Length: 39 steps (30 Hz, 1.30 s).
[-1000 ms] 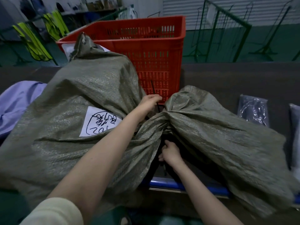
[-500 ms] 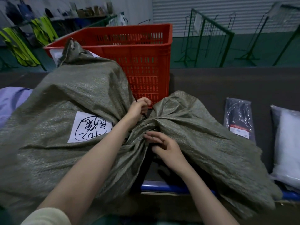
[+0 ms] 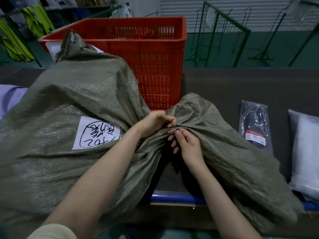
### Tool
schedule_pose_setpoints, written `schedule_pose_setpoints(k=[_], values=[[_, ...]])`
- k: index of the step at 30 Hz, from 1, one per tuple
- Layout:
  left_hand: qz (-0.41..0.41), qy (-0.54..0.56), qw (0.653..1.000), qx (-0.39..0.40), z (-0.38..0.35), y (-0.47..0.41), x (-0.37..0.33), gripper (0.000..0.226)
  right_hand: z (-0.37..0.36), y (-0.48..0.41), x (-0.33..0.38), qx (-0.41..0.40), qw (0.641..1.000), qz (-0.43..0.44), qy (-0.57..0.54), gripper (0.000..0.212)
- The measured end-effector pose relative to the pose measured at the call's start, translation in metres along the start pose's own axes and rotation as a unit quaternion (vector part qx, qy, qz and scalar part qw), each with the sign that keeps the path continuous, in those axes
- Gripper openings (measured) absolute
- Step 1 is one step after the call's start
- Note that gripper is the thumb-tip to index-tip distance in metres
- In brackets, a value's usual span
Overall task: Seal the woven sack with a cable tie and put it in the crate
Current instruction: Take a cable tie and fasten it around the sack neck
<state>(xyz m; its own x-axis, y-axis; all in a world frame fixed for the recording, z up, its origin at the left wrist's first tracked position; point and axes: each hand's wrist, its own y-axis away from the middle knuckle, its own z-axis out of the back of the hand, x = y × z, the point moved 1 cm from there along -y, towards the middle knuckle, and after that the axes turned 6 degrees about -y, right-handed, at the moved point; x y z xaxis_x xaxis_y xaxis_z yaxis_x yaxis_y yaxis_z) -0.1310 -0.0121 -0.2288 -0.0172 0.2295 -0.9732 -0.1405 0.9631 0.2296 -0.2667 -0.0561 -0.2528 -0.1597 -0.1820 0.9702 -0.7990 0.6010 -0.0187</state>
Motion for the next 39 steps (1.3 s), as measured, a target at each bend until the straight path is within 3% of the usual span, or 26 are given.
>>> schedule_pose_setpoints(k=[8, 23, 28, 35, 39], values=[[0.011, -0.018, 0.999, 0.040, -0.001, 0.000, 0.004, 0.029, -0.002, 0.006, -0.011, 0.011, 0.998, 0.047, 0.031, 0.035], [0.012, -0.026, 0.999, 0.021, 0.001, -0.002, 0.007, 0.021, -0.003, 0.008, -0.011, 0.020, 0.997, 0.062, 0.036, 0.034], [0.002, -0.030, 0.999, 0.044, -0.001, -0.001, 0.007, 0.031, -0.003, 0.009, -0.012, 0.006, 0.997, 0.052, 0.050, 0.035], [0.031, -0.042, 0.996, 0.068, -0.003, 0.000, 0.005, 0.009, -0.005, 0.009, -0.010, -0.021, 1.000, 0.011, 0.019, 0.031], [0.016, -0.075, 0.994, 0.082, -0.002, 0.000, 0.004, 0.008, -0.009, 0.005, -0.008, -0.065, 0.997, -0.019, -0.043, 0.023]])
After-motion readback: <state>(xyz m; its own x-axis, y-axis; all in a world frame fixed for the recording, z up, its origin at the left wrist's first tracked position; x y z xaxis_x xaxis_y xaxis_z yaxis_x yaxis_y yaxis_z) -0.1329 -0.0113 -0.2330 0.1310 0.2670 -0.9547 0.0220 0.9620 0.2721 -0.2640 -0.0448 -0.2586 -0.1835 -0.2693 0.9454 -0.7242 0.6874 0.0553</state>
